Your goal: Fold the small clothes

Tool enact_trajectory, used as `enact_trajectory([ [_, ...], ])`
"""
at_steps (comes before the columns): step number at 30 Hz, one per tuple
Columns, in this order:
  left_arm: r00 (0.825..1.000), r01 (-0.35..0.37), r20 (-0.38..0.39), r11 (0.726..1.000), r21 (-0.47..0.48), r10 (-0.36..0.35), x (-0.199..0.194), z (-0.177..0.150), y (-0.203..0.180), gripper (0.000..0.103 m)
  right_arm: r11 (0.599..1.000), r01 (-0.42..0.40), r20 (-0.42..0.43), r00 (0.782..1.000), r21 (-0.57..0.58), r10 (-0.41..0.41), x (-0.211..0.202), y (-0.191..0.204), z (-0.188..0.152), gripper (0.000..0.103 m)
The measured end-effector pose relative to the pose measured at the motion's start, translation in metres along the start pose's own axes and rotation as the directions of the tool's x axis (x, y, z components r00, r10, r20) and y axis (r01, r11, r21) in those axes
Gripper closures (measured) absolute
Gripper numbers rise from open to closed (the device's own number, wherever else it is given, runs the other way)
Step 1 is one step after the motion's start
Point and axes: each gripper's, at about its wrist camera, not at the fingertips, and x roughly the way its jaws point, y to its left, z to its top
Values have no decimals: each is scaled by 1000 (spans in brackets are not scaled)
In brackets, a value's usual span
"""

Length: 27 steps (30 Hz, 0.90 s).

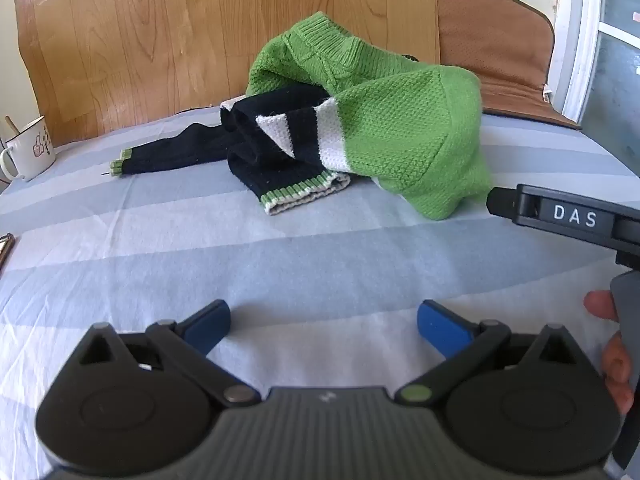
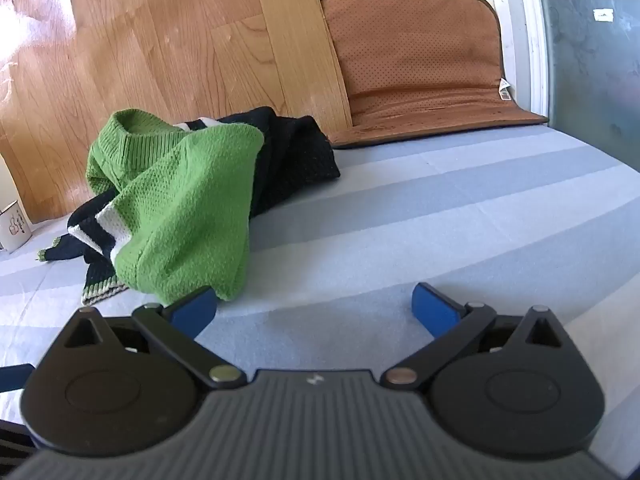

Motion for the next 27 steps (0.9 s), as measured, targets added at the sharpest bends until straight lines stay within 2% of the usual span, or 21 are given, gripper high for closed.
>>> enact_trajectory([
  [15, 1000, -15, -12, 1000, -22, 15, -5, 10, 0, 0, 1000, -3, 3, 1000, 4, 3, -1, -2, 0, 0],
  [27, 999, -32, -11, 999, -29, 32, -5, 5, -2, 0, 1000, -1, 2, 1000, 0, 1, 0, -1, 1, 0],
])
